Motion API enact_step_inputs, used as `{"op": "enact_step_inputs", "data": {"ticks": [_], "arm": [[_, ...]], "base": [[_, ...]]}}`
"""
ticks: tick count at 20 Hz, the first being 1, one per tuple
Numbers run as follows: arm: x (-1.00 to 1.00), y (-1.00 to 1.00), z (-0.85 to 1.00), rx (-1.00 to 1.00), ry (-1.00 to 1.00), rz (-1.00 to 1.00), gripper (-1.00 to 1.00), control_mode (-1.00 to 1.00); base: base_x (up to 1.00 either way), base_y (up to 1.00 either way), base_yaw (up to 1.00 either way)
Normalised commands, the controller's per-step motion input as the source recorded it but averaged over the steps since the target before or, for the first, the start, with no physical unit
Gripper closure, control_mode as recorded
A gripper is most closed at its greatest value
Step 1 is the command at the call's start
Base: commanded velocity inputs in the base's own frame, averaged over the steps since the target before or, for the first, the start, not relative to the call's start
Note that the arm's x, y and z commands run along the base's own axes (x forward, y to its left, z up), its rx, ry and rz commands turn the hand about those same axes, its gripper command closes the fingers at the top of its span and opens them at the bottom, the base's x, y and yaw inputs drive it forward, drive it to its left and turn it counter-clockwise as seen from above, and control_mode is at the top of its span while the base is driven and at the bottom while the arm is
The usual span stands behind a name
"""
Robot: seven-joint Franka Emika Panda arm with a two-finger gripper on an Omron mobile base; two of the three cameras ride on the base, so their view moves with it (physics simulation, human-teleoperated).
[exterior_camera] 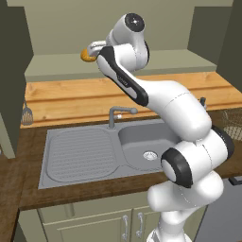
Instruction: Open the cabinet, pick up the bread from the cabinet and place it in the basket. Then move the basket to the dining counter.
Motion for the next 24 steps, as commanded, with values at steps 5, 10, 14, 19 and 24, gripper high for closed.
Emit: {"op": "enact_step_inputs", "data": {"ticks": [5,10,14,19,24], "arm": [[0.61,0.13,0.0,0.0,0.05,0.08,-1.0,-1.0],[0.54,0.24,0.0,0.0,0.07,0.06,-1.0,-1.0],[0.47,0.36,0.0,-0.02,0.05,0.03,-1.0,-1.0],[0.51,0.15,-0.07,-0.07,0.0,0.0,-1.0,-1.0],[0.37,0.0,-0.13,-0.1,0.01,0.0,-1.0,-1.0]], "base": [[0.0,0.0,0.0],[0.0,0.0,0.0],[0.0,0.0,0.0],[0.0,0.0,0.0],[0.0,0.0,0.0]]}}
